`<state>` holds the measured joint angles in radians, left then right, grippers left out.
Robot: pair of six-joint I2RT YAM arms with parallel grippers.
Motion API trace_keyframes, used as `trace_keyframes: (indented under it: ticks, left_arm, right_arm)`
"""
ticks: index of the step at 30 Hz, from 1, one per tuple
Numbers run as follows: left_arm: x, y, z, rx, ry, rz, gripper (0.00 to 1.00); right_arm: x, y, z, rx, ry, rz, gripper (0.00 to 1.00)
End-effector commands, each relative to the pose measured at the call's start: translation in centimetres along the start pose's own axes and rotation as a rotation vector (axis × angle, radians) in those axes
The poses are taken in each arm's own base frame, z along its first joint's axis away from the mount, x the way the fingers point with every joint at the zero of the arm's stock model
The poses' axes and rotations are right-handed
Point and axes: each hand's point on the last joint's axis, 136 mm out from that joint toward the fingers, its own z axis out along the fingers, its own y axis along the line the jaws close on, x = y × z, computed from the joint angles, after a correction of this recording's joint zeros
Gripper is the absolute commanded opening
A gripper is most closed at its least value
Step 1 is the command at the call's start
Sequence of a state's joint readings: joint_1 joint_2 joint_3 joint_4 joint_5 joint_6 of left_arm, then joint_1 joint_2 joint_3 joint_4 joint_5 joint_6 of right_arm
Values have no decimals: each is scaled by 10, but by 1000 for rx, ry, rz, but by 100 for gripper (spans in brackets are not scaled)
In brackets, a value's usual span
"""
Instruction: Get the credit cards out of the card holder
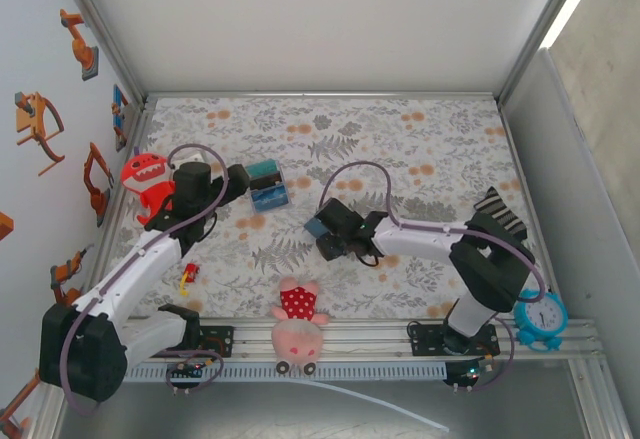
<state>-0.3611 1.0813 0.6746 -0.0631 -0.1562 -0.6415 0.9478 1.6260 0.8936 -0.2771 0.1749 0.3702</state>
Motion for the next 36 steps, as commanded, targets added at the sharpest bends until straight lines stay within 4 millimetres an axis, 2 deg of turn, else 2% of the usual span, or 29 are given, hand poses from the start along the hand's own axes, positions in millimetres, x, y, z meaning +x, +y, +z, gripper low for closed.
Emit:
trace_keyframes:
  ticks: [1, 6, 12, 18, 25, 36]
  left_arm:
    - [1, -29, 0, 108, 17, -24, 97]
    - [19, -66, -1, 208, 88, 32, 97]
    - [44, -111, -6, 412, 184, 41, 97]
    - [47, -151, -21, 621, 213, 43, 97]
    - [53, -168, -15, 683, 259, 18, 100]
    - [59, -185, -12, 755, 276, -21, 71]
  right_arm:
    - [-43, -2, -20, -14, -202, 61, 43]
    - [-71, -3, -38, -54, -348, 97, 42]
    - [-106, -5, -66, -96, -525, 146, 42]
    - [-130, -5, -84, -116, -637, 167, 41]
    - [-145, 2, -95, -150, -689, 160, 41]
    - [-154, 8, -98, -183, -720, 155, 41]
